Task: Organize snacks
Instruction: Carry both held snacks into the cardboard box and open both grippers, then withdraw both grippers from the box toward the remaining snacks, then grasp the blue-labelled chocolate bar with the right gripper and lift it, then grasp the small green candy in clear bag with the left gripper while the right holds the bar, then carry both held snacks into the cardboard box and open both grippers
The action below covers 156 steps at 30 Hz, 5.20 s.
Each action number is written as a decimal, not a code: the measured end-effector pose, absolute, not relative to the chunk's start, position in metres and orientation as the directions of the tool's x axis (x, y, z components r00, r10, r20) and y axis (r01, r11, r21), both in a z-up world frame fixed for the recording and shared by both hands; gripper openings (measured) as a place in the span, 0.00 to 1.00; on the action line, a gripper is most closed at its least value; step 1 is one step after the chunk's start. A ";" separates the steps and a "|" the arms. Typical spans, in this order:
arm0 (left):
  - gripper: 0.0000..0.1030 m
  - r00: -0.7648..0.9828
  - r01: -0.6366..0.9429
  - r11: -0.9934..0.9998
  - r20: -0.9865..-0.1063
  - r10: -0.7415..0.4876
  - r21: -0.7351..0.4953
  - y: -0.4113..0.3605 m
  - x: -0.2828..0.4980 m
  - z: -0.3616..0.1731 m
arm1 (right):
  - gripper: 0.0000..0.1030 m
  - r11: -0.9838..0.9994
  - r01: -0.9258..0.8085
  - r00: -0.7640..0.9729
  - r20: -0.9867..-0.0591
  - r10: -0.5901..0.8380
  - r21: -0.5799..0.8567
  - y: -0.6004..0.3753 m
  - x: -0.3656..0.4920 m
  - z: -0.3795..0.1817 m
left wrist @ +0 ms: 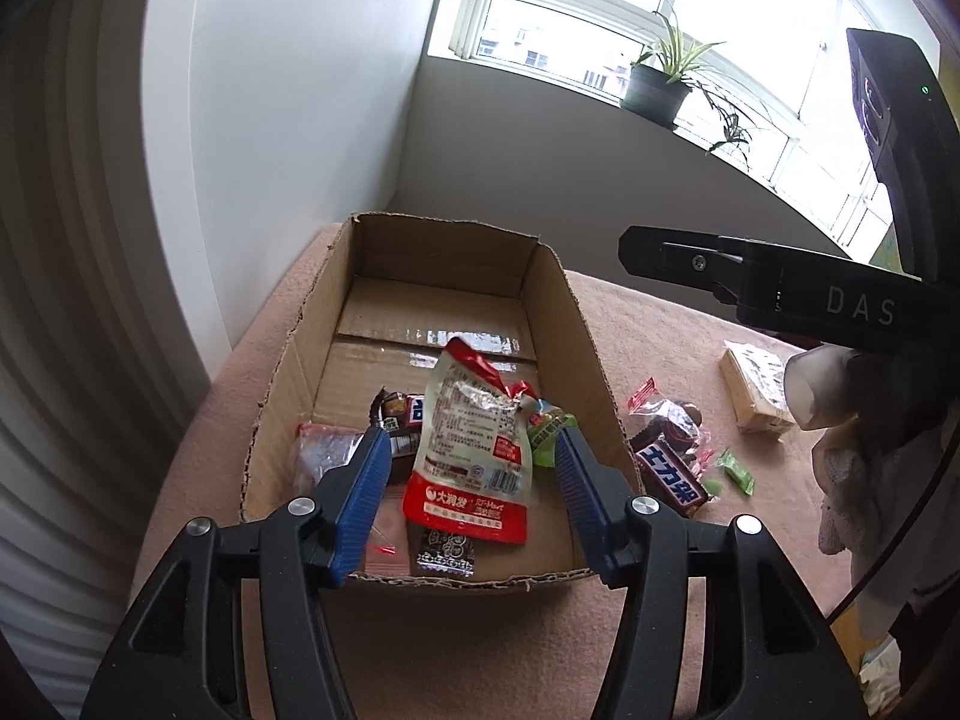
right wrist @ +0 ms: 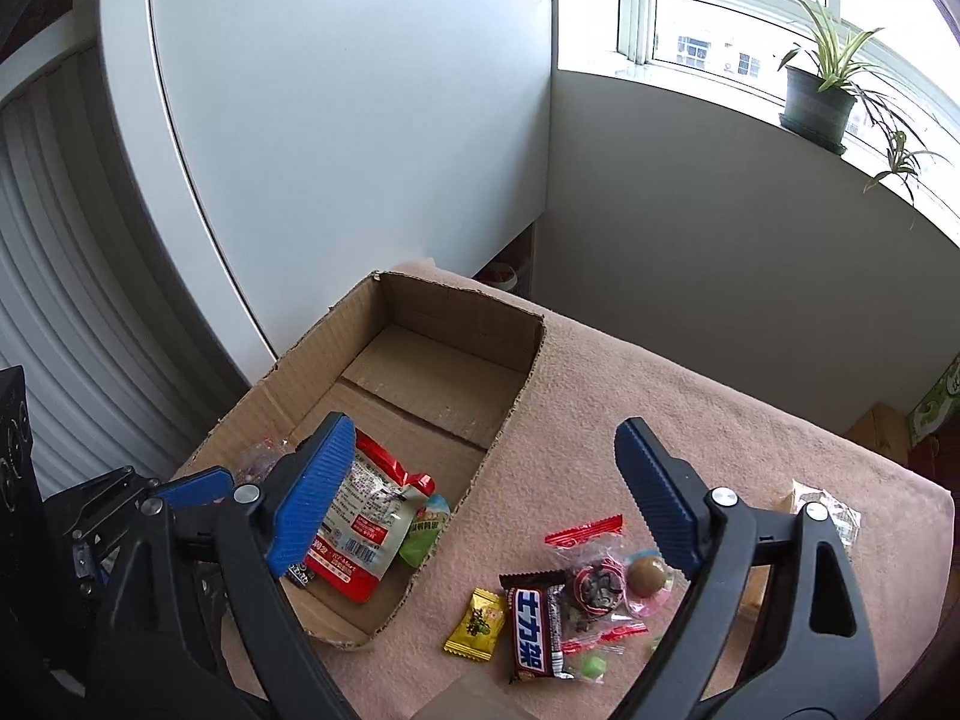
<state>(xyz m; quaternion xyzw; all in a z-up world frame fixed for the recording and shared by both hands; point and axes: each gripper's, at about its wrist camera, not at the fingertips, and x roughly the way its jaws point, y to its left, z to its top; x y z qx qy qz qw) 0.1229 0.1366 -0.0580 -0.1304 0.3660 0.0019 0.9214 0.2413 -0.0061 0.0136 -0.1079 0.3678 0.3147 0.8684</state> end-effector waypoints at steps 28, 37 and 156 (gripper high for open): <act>0.55 0.674 0.100 0.970 -0.703 -0.229 -0.220 0.017 0.112 -0.060 | 0.88 0.829 -0.469 0.435 -0.738 0.517 0.305 -0.203 0.234 -0.030; 0.55 0.647 0.127 0.967 -0.720 -0.248 -0.219 -0.008 0.111 -0.069 | 0.46 0.801 -0.490 0.365 -0.753 0.547 0.344 -0.192 0.242 -0.044; 0.21 0.546 0.330 0.930 -0.771 -0.328 -0.162 -0.058 0.129 -0.087 | 0.29 0.868 -0.468 0.407 -0.830 0.380 0.167 -0.221 0.233 -0.077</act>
